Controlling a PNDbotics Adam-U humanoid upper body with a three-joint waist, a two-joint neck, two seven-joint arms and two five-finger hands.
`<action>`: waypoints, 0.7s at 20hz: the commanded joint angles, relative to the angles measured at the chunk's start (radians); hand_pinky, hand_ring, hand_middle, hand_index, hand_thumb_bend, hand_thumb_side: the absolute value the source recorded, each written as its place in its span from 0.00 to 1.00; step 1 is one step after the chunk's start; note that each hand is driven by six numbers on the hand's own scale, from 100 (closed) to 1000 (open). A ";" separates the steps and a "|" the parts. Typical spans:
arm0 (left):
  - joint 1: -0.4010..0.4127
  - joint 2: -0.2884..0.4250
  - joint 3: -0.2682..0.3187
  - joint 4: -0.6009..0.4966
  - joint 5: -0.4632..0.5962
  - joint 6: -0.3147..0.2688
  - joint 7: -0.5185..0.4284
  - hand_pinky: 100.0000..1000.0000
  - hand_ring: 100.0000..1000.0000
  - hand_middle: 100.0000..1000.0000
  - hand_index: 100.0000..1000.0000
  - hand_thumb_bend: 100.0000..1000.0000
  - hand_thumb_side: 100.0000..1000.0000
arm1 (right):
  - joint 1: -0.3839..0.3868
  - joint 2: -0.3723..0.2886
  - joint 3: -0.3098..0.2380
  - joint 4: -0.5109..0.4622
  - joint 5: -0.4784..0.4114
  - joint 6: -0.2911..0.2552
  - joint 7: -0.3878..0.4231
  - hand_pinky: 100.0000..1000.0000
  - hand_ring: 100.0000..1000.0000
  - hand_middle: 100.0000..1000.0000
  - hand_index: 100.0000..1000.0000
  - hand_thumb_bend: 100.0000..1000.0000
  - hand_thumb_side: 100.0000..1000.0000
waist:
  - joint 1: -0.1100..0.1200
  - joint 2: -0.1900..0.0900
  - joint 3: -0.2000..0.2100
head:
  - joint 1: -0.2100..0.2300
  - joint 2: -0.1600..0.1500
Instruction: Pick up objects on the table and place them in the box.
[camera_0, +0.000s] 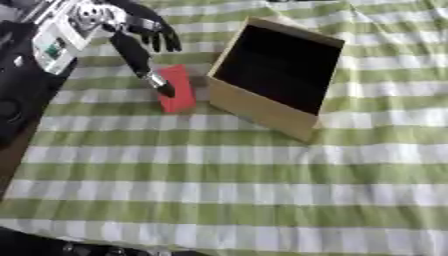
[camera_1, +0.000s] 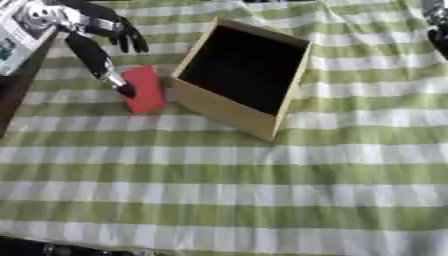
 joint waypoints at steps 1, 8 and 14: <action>-0.025 0.002 -0.003 0.014 -0.005 -0.012 0.000 0.81 0.79 0.80 0.93 0.75 0.42 | -0.005 -0.011 -0.009 -0.020 -0.007 0.002 -0.007 0.89 0.72 0.68 0.87 0.00 0.49 | 0.000 -0.026 -0.001 | 0.005 0.011; -0.030 -0.025 -0.011 0.040 -0.037 -0.035 0.000 0.79 0.78 0.80 0.93 0.74 0.48 | 0.000 -0.008 -0.010 -0.020 -0.010 0.006 -0.009 0.89 0.72 0.68 0.87 0.00 0.50 | 0.002 -0.025 -0.001 | 0.004 0.004; -0.032 -0.037 -0.007 0.045 -0.102 -0.058 0.000 0.75 0.80 0.81 0.93 0.76 0.42 | 0.001 -0.004 -0.010 -0.020 -0.011 0.006 -0.010 0.89 0.72 0.68 0.87 0.00 0.50 | 0.002 -0.025 -0.002 | 0.005 0.003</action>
